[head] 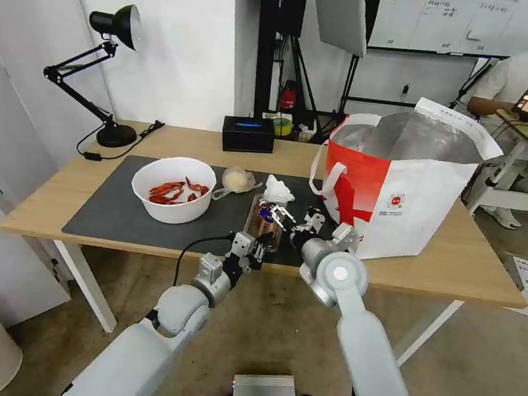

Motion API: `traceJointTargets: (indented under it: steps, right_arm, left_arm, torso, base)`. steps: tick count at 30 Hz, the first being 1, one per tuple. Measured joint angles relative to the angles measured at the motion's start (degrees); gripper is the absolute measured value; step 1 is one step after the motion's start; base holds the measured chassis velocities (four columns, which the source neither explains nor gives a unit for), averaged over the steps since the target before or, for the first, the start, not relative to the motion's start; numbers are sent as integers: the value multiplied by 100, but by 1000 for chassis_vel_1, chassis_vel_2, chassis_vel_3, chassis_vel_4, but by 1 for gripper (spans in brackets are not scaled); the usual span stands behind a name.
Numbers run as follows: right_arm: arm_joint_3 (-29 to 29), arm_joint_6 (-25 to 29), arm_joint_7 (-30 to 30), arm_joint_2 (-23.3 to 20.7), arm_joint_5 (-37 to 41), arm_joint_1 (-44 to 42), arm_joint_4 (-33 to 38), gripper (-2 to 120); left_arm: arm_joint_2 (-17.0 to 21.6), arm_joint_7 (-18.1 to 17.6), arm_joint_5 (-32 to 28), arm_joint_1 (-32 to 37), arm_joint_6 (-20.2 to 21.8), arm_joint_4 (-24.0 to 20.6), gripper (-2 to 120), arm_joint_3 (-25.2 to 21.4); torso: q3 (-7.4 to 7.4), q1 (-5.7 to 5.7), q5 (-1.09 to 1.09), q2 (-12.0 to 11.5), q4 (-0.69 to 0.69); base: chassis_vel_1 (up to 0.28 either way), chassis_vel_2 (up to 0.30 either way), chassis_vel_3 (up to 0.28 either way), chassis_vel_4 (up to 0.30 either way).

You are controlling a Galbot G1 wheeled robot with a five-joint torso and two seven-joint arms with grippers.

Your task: Pick up the trash from the table and place it into the takeout bag.

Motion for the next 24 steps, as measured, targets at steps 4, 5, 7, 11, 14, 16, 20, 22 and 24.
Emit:
traceJointTargets:
  steps: [4,5,7,11,14,16,20,22,24]
  right_arm:
    - [-4,-2,-6,73,-17,30,-88,86]
    - [-4,-2,-6,73,-17,30,-88,86]
    - [-6,-6,-9,97,-34,35,-138,77]
    - [-6,-7,-13,126,-73,42,-203,63]
    - [-6,-7,-17,134,-94,42,-222,52]
    - [-6,-2,-24,151,-128,41,-256,41]
    - [3,23,-32,172,-188,26,-288,28]
    - [6,27,-35,171,-197,23,-293,25]
    - [8,37,-43,162,-218,21,-313,15]
  left_arm:
    - [-19,2,0,-1,-3,20,0,0]
    - [-19,2,0,-1,-3,20,0,0]
    - [-29,10,0,-3,-5,29,0,4]
    - [-31,23,0,8,-11,35,0,4]
    - [-42,30,0,20,-22,37,0,-5]
    - [-57,43,-1,30,-26,41,0,-28]
    - [-66,57,-5,32,-33,56,0,-49]
    - [-71,58,-6,30,-33,58,0,-51]
    - [-79,58,-9,27,-34,59,0,-52]
  torso:
    - [0,0,0,0,0]
    - [0,0,0,0,0]
    - [0,0,0,0,0]
    - [0,0,0,0,0]
    - [0,0,0,0,0]
    - [0,0,0,0,-1]
    - [0,0,0,0,-1]
    - [0,0,0,0,0]
    - [0,0,0,0,-1]
  base:
    - [0,0,0,0]
    - [0,0,0,0]
    - [0,0,0,0]
    - [0,0,0,0]
    - [0,0,0,0]
    - [0,0,0,0]
    - [0,0,0,0]
    - [0,0,0,0]
    - [0,0,0,0]
